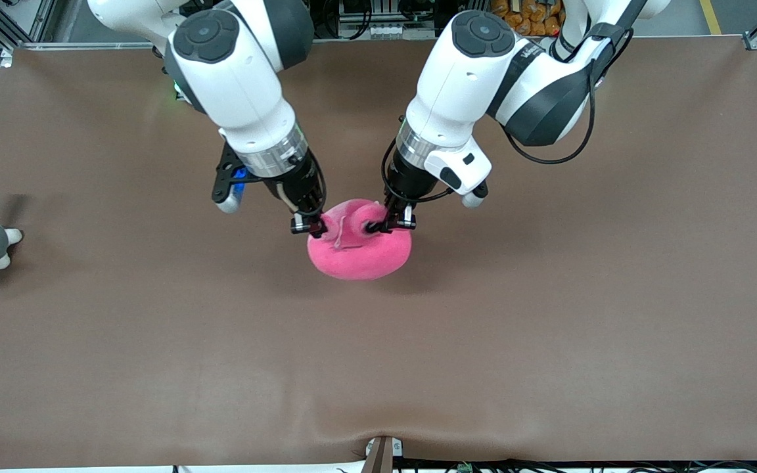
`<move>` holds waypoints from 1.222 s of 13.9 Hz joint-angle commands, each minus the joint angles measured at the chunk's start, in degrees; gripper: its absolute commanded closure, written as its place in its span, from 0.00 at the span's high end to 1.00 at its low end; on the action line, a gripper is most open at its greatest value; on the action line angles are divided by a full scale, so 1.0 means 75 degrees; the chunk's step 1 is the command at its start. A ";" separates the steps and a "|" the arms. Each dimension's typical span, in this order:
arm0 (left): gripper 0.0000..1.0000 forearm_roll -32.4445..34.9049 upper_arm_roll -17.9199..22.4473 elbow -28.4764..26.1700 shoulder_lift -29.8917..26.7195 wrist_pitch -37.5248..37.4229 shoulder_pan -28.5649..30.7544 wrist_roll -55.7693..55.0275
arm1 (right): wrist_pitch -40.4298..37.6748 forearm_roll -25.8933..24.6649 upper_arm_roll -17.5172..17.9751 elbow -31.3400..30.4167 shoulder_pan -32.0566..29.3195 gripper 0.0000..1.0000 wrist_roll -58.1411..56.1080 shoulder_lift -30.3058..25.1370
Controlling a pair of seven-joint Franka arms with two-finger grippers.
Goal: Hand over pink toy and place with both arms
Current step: 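Grasp the pink toy with the right gripper while the left gripper releases, then carry the pink toy toward the grey plush while the left gripper withdraws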
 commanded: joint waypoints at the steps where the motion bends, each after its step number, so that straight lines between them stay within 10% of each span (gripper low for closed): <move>1: 1.00 0.0280 0.0024 -0.0012 -0.0225 -0.0110 0.0109 0.0778 | -0.0623 -0.0099 0.0078 0.0154 -0.0544 0.00 -0.0449 -0.0219; 8: 1.00 -0.0409 -0.0059 -0.0083 -0.0986 -0.1596 0.1947 0.4466 | -0.2217 0.0029 0.0101 0.0296 -0.2312 0.00 -0.2876 -0.0560; 13: 1.00 -0.1115 0.0000 -0.0083 -0.1608 -0.3131 0.3073 0.7701 | -0.2396 0.1866 0.0090 -0.1036 -0.4690 0.00 -0.5858 -0.0501; 17: 1.00 -0.1478 0.1262 -0.0339 -0.2380 -0.4024 0.2689 1.0034 | -0.2091 0.2444 0.0078 -0.2140 -0.6438 0.00 -0.9319 -0.0080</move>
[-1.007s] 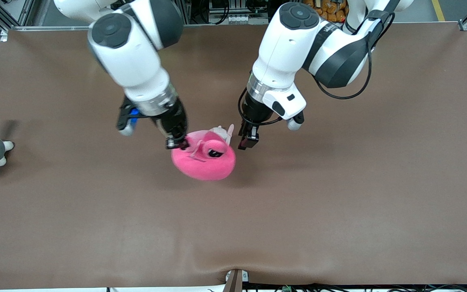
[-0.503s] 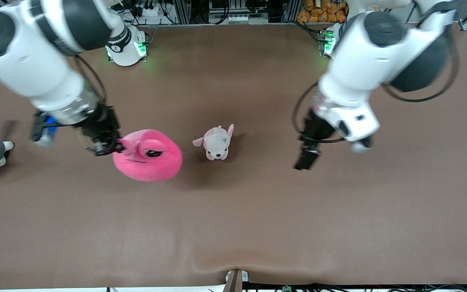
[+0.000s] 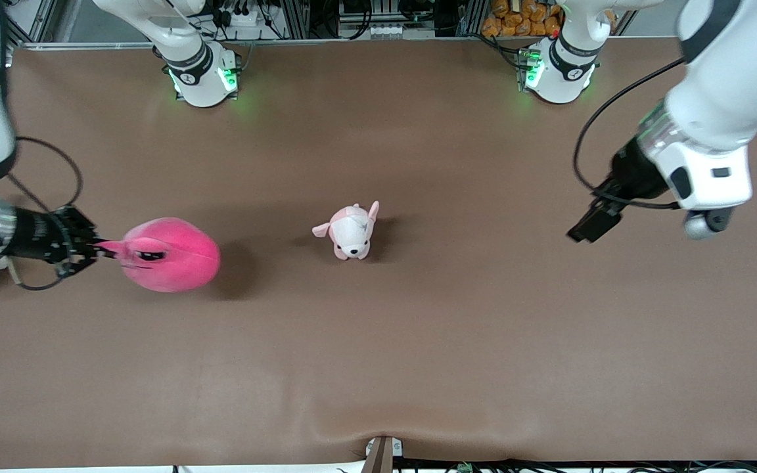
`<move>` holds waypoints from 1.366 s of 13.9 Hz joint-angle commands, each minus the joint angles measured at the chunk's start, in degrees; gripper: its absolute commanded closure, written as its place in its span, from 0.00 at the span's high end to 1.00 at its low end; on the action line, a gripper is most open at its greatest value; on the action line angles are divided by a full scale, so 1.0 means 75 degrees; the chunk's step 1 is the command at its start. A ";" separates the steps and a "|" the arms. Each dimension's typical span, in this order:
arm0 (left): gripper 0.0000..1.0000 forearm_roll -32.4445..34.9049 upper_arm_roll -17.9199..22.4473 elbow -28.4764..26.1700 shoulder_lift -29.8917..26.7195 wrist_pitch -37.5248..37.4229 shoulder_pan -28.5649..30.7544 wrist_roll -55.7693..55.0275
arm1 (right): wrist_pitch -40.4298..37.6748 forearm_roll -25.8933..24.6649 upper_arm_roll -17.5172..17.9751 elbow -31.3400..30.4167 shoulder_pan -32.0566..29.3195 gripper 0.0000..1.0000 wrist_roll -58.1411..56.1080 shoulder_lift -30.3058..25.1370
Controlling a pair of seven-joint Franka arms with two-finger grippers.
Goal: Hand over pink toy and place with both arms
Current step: 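Carry the pink toy toward the grey plush while the left gripper withdraws, then lower the pink toy onto the table and open the right gripper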
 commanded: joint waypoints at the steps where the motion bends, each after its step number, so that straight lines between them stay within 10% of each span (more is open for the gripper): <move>1: 1.00 -0.0261 0.0890 -0.0501 -0.0748 -0.0426 -0.0348 0.1410 | 0.0220 0.0286 0.0204 -0.0444 -0.0817 0.00 -0.1440 0.0211; 10: 1.00 -0.0156 0.2182 -0.0958 -0.1486 -0.1447 -0.0654 0.5442 | 0.0372 0.0286 0.0192 -0.0690 -0.1416 0.00 -0.3002 0.0915; 12: 1.00 0.0123 0.2287 -0.1123 -0.1616 -0.1482 -0.0654 0.6403 | 0.0326 0.0286 0.0192 -0.0644 -0.1417 0.20 -0.3002 0.0951; 14: 1.00 0.0545 0.2288 -0.1147 -0.1651 -0.1680 -0.0654 0.7433 | 0.0186 0.0227 0.0192 -0.0527 -0.1405 1.00 -0.2979 0.0927; 19: 1.00 0.0688 0.2276 -0.1158 -0.1675 -0.2115 -0.0304 0.9382 | -0.1651 0.0273 0.0227 0.1532 -0.1346 1.00 -0.2955 0.0927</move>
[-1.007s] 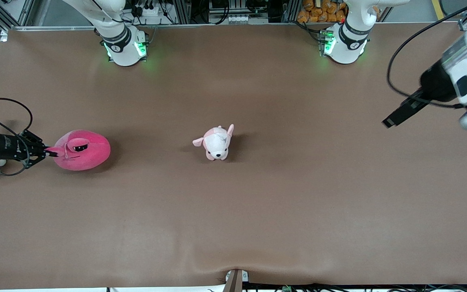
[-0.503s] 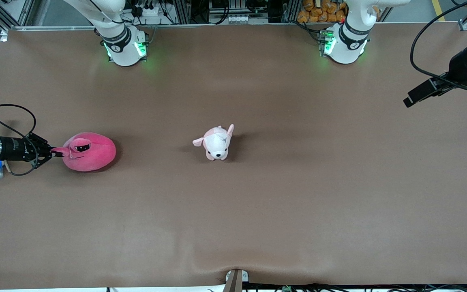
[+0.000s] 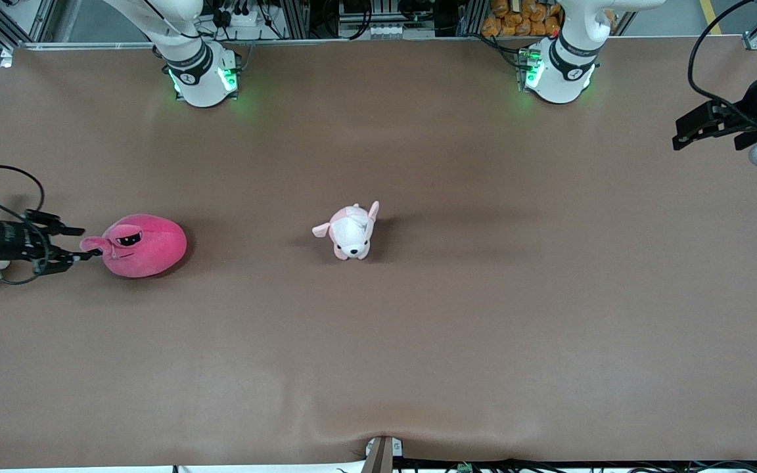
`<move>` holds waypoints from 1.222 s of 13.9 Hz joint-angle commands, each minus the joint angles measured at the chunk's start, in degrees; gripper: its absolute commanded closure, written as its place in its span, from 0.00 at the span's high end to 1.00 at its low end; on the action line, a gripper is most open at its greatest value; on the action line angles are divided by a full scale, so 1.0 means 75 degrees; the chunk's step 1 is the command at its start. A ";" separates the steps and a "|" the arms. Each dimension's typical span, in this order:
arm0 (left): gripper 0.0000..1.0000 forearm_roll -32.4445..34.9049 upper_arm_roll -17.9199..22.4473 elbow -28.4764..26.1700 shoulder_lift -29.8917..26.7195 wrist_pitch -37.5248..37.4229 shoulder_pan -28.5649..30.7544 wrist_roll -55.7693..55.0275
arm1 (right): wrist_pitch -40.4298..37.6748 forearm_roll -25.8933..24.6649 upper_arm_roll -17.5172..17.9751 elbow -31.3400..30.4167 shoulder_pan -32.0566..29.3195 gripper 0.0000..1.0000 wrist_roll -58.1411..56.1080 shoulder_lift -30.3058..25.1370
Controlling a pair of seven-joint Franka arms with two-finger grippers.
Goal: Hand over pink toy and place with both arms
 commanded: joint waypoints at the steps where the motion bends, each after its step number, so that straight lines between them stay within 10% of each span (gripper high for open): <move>1: 1.00 0.0171 -0.0031 -0.0164 -0.0226 -0.0057 0.0157 0.0574 | -0.1111 0.0170 0.0173 0.1343 -0.0066 1.00 -0.0048 -0.0003; 8: 1.00 0.0229 -0.0066 -0.0350 -0.0143 0.0540 0.0157 0.0364 | -0.3046 -0.0964 0.0173 0.3702 0.1244 1.00 -0.0364 -0.0610; 17: 1.00 0.0288 -0.0067 -0.0328 -0.0132 0.0587 0.0157 0.0445 | -0.3425 -0.2030 0.0196 0.2314 0.1597 1.00 -0.4078 -0.2683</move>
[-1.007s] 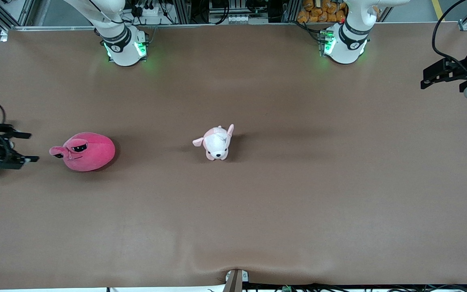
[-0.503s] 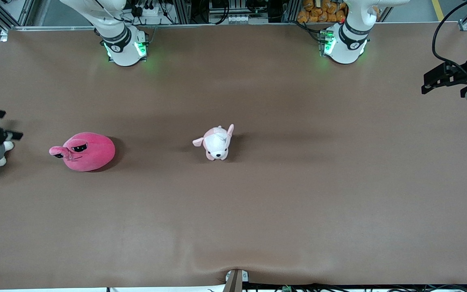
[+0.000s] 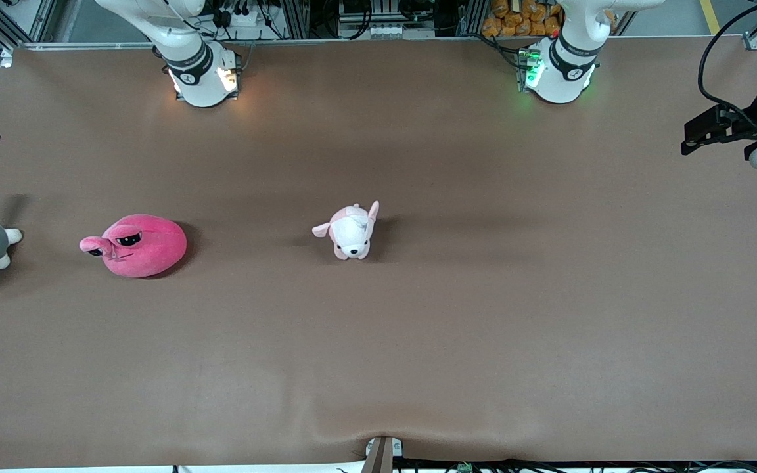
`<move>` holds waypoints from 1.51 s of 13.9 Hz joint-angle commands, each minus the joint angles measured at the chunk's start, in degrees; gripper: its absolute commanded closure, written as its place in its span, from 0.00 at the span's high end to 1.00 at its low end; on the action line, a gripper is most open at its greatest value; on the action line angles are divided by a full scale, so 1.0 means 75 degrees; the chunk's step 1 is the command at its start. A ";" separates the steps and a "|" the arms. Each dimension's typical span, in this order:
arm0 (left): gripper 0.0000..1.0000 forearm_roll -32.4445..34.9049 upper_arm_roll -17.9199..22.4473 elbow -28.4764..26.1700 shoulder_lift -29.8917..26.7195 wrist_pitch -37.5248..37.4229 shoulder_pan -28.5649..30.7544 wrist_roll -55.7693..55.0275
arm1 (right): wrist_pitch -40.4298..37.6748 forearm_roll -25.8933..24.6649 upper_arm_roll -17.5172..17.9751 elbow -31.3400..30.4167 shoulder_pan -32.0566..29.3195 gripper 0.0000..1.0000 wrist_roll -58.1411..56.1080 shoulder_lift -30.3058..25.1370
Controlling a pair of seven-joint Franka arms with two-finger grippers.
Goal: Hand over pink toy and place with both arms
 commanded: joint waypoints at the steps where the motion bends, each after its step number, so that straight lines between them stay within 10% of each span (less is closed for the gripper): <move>1: 1.00 0.0180 -0.0031 -0.0099 -0.0120 0.0130 0.0010 0.0028 | 0.0419 -0.0696 0.0053 -0.1464 0.0443 1.00 -0.0417 -0.0890; 8: 1.00 0.0157 -0.0031 -0.0075 -0.0061 0.0283 0.0010 0.0004 | 0.2035 -0.0805 0.0029 -0.3973 0.0563 1.00 -0.0719 -0.2555; 21: 1.00 0.0121 -0.0042 -0.0075 -0.0038 0.0283 0.0010 -0.0066 | 0.1955 -0.1016 0.0017 -0.2932 0.0505 1.00 -0.1389 -0.1960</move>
